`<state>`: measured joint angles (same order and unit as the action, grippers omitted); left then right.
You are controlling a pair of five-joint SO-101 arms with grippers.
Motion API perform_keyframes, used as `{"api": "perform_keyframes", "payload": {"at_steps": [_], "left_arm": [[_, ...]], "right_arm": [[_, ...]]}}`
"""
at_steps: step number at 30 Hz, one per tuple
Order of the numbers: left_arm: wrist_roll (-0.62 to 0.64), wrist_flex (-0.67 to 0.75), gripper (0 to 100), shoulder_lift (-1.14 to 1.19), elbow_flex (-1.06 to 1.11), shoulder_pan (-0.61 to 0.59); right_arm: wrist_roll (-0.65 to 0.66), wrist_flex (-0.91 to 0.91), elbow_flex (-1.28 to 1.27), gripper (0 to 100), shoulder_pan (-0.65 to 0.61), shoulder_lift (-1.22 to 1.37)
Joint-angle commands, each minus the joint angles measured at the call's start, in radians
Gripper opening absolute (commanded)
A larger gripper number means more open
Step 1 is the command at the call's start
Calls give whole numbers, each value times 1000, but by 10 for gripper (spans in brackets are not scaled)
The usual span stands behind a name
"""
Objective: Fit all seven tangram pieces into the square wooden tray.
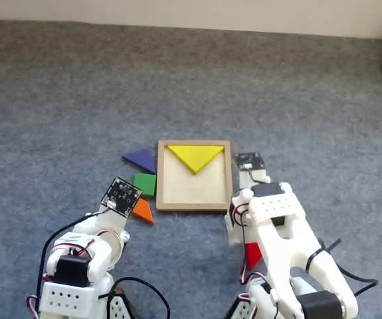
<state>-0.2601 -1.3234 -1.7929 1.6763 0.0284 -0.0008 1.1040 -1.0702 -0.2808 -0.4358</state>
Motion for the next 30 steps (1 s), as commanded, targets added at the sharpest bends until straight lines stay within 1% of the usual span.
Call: {"api": "perform_keyframes", "payload": {"at_steps": [1, 8, 13, 18, 23, 30], "left_arm": [[-6, -3, 5, -27, 19, -5], [-6, -3, 5, -27, 19, -5], [-6, -3, 5, -27, 19, -5], [-6, -3, 5, -27, 19, -5], [-6, -3, 5, -27, 19, -4], [-6, -3, 5, -27, 19, -5]], "right_arm": [[-8, -73, -47, 322, 16, 2], [-8, -125, -102, 313, 16, 2], [-3, -125, -99, 224, 16, 2], [0, -113, -102, 221, 15, -12], [2, -41, -87, 220, 10, -45], [-6, -27, -70, 220, -65, -131]]}}
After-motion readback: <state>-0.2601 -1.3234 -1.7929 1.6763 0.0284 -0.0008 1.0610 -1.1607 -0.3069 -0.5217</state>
